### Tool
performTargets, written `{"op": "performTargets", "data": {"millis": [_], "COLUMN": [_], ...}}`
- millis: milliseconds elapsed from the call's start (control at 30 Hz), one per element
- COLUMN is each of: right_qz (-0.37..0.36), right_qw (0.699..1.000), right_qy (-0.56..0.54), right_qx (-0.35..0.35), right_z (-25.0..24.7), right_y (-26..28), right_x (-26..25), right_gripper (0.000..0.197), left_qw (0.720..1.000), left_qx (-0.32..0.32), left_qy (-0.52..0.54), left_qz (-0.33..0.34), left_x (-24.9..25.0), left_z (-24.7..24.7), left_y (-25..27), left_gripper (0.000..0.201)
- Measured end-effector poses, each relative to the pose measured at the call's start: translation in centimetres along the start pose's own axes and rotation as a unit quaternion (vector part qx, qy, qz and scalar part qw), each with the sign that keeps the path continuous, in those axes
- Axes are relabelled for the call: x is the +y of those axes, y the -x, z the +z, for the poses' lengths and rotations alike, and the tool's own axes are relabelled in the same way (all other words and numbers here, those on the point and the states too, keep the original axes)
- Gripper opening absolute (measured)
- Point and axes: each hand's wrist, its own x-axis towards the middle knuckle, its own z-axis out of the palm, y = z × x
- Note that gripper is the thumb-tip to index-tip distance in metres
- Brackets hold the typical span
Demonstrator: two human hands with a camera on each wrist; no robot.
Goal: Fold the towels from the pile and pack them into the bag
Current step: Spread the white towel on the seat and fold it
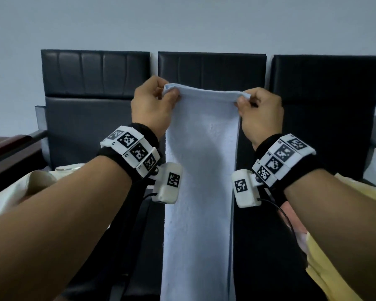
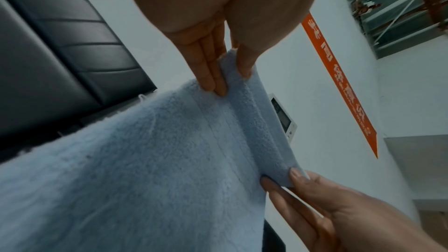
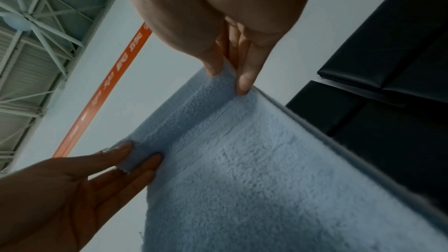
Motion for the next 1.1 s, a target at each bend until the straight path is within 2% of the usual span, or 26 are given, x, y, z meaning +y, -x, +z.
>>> {"op": "performTargets", "data": {"millis": [100, 367, 633, 767, 933, 1100], "right_qz": [0.014, 0.028, -0.023, -0.038, -0.021, 0.031], "right_qw": [1.0, 0.999, 0.997, 0.997, 0.997, 0.994], "right_qy": [0.012, 0.014, 0.04, 0.044, 0.032, 0.022], "right_qx": [-0.018, -0.042, -0.056, -0.048, -0.065, -0.101], "right_z": [1.3, 5.1, 8.8, 9.9, 9.3, 7.1], "right_y": [-1.1, -5.3, -10.9, -13.0, -11.5, -6.3], "right_x": [2.3, 6.4, 8.5, 8.9, 10.1, 12.8], "right_gripper": [0.008, 0.009, 0.01, 0.01, 0.01, 0.011], "left_qw": [1.0, 0.999, 0.999, 0.999, 0.998, 0.992], "left_qx": [-0.004, -0.006, 0.014, 0.014, -0.013, -0.059], "left_qy": [-0.014, -0.044, -0.041, -0.038, -0.055, -0.086], "left_qz": [-0.014, -0.018, -0.014, -0.005, -0.017, -0.072], "left_x": [-2.3, -6.5, -9.9, -10.5, -11.4, -13.1], "left_z": [1.3, 4.5, 6.5, 7.0, 6.8, 5.7], "left_y": [-1.1, -5.6, -10.3, -11.8, -9.8, -3.6], "left_gripper": [0.022, 0.018, 0.02, 0.013, 0.013, 0.016]}}
